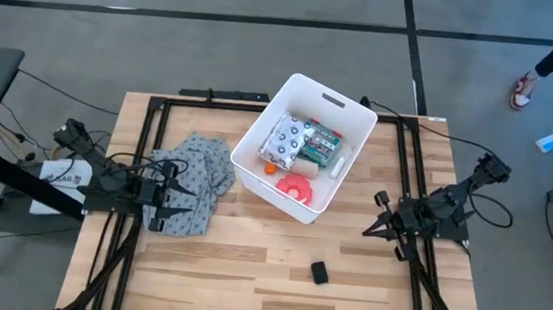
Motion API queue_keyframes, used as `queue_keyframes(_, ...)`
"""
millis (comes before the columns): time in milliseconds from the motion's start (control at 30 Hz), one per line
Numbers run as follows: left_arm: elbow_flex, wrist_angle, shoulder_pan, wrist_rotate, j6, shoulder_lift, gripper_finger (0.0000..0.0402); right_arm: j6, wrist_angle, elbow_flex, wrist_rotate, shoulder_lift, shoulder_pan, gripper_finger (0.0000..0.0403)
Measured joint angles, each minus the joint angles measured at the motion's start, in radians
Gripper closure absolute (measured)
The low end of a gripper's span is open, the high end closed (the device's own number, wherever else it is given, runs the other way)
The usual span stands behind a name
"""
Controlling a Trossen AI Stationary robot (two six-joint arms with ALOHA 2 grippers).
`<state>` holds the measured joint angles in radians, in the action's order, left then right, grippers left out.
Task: Pick & place medical supplies in basket/bin
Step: Return to Home Position
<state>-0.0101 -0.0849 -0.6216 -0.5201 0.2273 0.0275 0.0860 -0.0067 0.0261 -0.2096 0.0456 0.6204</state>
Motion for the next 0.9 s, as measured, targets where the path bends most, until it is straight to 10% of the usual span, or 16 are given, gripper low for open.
queue_keyframes(900, 0.0, 0.0, 0.0, 0.0, -0.01, 0.0, 0.0223, 0.0, 0.0, 0.0, 0.0, 0.0, 0.0, 0.0397)
